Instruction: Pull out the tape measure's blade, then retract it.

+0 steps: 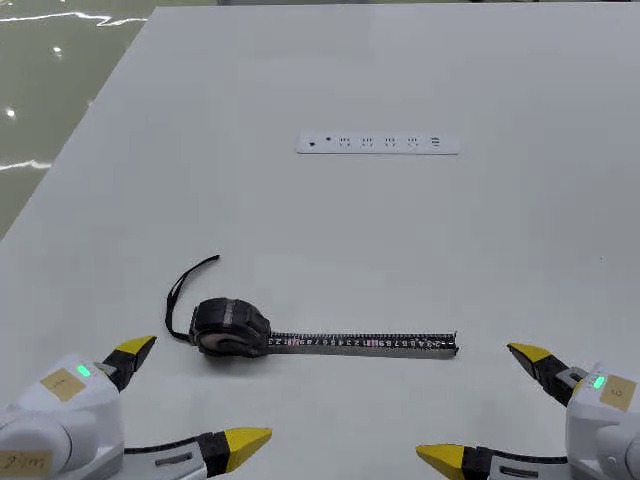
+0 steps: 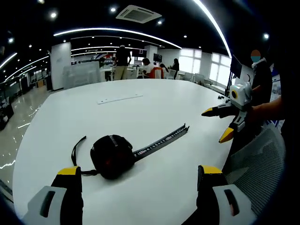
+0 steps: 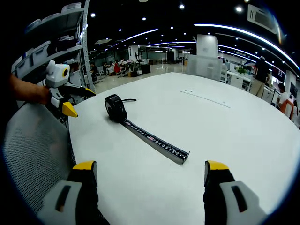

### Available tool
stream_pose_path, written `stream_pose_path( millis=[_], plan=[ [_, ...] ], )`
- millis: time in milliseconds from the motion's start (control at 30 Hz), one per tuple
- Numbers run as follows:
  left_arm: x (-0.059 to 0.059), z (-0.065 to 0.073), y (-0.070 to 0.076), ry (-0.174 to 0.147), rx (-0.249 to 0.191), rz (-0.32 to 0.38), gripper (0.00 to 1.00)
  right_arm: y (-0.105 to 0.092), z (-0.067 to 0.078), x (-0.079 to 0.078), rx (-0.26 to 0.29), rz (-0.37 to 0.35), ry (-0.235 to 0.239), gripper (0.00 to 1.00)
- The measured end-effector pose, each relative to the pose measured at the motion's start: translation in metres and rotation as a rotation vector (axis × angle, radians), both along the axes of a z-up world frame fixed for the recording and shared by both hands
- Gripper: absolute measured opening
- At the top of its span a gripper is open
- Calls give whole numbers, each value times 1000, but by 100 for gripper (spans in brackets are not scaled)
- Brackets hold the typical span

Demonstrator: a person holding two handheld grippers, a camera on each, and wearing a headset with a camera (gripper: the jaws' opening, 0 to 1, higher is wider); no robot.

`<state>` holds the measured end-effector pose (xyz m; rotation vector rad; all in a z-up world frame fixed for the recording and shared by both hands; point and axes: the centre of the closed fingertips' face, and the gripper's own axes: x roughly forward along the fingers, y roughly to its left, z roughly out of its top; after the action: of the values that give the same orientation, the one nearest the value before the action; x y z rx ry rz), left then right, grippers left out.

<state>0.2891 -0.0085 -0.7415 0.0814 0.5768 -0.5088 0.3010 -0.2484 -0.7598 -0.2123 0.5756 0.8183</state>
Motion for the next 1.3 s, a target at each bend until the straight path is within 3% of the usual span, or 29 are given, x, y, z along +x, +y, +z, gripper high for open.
stream_pose_path(
  millis=[367,900,1300],
  plan=[
    [1,-2,-2,16,2,47,100,2,-1,-5,3,-17,21,96],
    [4,3,-6,-3,-7,97,100,1,-4,-6,0,-30,43,95],
    [8,0,-7,-5,-18,142,100,-1,-7,3,-2,-20,44,95]
  ],
)
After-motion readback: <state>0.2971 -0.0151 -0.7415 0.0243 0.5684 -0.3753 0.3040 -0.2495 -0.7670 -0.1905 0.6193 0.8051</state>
